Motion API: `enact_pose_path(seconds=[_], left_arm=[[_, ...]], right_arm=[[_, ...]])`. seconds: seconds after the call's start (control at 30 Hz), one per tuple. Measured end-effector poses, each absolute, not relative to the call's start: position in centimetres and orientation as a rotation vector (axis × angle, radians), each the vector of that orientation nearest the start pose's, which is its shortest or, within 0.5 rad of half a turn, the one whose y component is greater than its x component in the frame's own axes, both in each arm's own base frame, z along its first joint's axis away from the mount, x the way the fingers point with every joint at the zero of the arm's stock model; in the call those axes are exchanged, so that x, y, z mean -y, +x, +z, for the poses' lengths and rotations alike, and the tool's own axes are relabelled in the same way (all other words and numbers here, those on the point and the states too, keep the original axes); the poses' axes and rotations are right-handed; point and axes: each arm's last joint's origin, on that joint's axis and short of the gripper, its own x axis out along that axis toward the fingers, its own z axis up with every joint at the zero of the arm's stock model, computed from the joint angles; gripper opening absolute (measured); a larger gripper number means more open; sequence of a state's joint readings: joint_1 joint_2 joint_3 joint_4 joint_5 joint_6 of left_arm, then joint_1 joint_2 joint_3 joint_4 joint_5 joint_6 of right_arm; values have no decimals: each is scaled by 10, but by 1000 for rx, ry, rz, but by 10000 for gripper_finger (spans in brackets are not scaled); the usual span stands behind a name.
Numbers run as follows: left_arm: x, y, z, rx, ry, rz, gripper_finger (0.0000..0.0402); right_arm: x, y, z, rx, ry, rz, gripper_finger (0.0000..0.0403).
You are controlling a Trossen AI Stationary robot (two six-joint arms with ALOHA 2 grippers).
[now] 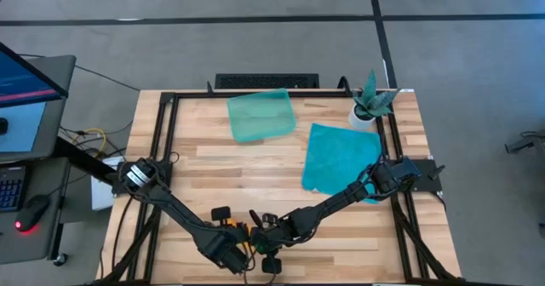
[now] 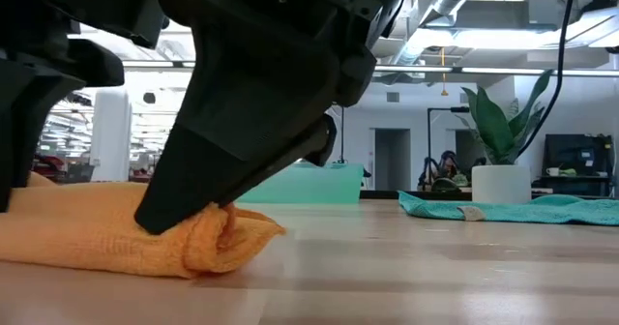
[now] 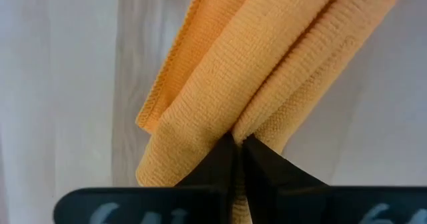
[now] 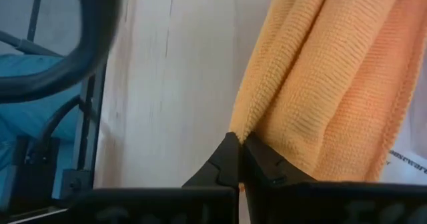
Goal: Roll microfiber towels into tight, uniform cylinder then place into a basket
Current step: Roll the yellow microfiber towel
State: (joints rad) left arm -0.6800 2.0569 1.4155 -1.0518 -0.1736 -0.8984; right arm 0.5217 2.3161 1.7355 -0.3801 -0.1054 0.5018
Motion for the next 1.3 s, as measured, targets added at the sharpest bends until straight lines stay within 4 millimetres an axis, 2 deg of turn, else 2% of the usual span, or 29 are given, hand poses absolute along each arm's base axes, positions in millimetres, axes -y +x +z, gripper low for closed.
enact_pose_path(seconds=[0.27,0.43,0.6,0.83,0.97,1.17,1.3], left_arm=[[225,288,140,-1477,17,332,9],[225,289,139,-1471,-1,340,9],[219,282,138,-1535,31,388,9],[217,277,138,-1570,49,438,9],[218,277,138,-1574,43,434,9],[218,277,138,-1574,48,428,9],[219,277,139,-1575,56,416,9]], right_arm=[[-247,423,134,-1092,223,320,18],[-244,420,135,-1135,226,302,37],[-246,411,134,-1221,227,329,43],[-241,411,141,-1203,172,306,30],[-240,403,159,-1184,102,267,19],[-242,369,205,-1085,-197,7,17],[-247,348,224,-1042,-273,-70,19]])
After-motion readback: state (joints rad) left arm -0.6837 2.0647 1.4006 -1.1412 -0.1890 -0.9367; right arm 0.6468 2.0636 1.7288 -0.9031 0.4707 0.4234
